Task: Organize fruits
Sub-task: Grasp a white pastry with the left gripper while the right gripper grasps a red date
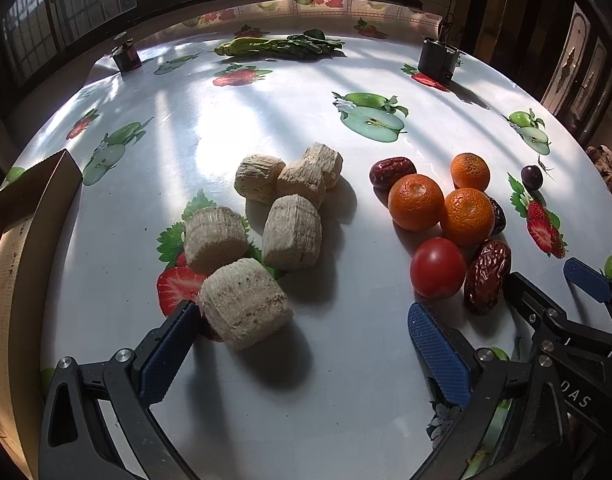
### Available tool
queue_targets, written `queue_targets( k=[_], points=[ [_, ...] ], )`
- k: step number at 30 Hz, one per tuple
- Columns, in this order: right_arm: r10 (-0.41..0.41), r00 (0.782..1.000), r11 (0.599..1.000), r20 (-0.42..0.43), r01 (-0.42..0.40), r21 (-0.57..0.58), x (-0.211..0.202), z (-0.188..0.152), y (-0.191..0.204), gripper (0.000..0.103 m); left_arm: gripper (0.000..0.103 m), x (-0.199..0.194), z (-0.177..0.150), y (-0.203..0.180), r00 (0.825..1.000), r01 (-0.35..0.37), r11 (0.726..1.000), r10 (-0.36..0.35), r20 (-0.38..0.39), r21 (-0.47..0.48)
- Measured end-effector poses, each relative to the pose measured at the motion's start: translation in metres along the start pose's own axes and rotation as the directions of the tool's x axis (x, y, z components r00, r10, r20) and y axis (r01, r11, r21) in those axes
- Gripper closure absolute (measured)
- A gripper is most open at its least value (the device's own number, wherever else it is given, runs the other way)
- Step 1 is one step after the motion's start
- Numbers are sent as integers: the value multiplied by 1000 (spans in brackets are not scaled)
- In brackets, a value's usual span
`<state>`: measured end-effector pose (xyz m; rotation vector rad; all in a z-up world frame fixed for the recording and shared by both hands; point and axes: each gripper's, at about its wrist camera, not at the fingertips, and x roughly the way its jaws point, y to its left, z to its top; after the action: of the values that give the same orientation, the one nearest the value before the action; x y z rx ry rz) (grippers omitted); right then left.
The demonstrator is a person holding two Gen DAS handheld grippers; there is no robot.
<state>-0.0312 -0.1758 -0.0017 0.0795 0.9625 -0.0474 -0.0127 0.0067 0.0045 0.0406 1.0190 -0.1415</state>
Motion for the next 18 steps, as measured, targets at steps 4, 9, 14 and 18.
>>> queue_targets(
  k=[4, 9, 14, 18],
  points=[
    [-14, 1000, 1000, -6, 14, 19, -1, -2, 1, 12, 8, -34, -3, 22, 996, 59, 997, -55, 76, -54],
    [16, 1000, 1000, -21, -16, -5, -5, -5, 1, 12, 8, -111, -9, 61, 952, 7, 995, 23, 305, -97],
    [29, 999, 999, -41, -30, -38, -10, -9, 0, 12, 8, -179, -20, 93, 843, -130, 975, 205, 497, -181],
    [7, 997, 1000, 73, -5, -24, -51, -2, -4, 14, 0, -211, -25, 110, 780, -191, 951, 297, 550, -243]
  ],
)
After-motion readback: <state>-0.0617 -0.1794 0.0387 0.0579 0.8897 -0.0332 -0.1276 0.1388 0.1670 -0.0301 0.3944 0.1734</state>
